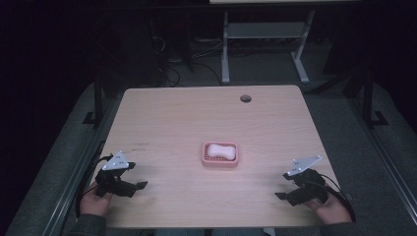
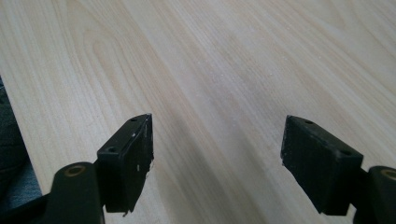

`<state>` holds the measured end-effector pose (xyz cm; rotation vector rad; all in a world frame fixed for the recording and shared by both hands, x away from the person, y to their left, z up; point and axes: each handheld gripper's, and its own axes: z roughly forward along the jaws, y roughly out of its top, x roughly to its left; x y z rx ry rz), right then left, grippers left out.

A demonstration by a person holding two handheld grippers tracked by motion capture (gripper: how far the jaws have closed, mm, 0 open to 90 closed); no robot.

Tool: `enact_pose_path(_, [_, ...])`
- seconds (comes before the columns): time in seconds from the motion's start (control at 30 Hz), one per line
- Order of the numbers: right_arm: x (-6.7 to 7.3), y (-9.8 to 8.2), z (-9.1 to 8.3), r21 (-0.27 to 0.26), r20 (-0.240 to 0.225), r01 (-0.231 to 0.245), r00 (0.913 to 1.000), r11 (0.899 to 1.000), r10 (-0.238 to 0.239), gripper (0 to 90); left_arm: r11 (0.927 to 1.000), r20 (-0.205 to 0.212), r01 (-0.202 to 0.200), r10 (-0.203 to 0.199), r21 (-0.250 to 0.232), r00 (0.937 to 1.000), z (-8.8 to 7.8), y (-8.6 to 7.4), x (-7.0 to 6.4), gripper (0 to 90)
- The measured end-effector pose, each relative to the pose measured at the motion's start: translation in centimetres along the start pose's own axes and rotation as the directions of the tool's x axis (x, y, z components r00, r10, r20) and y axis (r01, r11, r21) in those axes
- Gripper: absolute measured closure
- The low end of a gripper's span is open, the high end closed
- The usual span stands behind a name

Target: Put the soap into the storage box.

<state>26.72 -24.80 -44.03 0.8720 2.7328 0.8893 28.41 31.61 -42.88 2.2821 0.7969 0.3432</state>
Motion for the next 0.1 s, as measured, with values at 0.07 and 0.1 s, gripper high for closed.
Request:
enact_pose_path(0.07, [0.23,-0.18,-0.21,-0.019,0.015,0.002,0.9999,1.0,-0.001,24.5,1.0,0.003,0.002,-0.002,-0.003,1.0,0.01,0.05,-0.02,14.9])
enact_pose_path(0.1, [0.46,-0.33,-0.37,-0.041,0.025,-0.003,0.9997,0.999,0.004,24.6,1.0,0.006,0.0,0.0,-0.005,1.0,0.03,0.08,0.0,14.9])
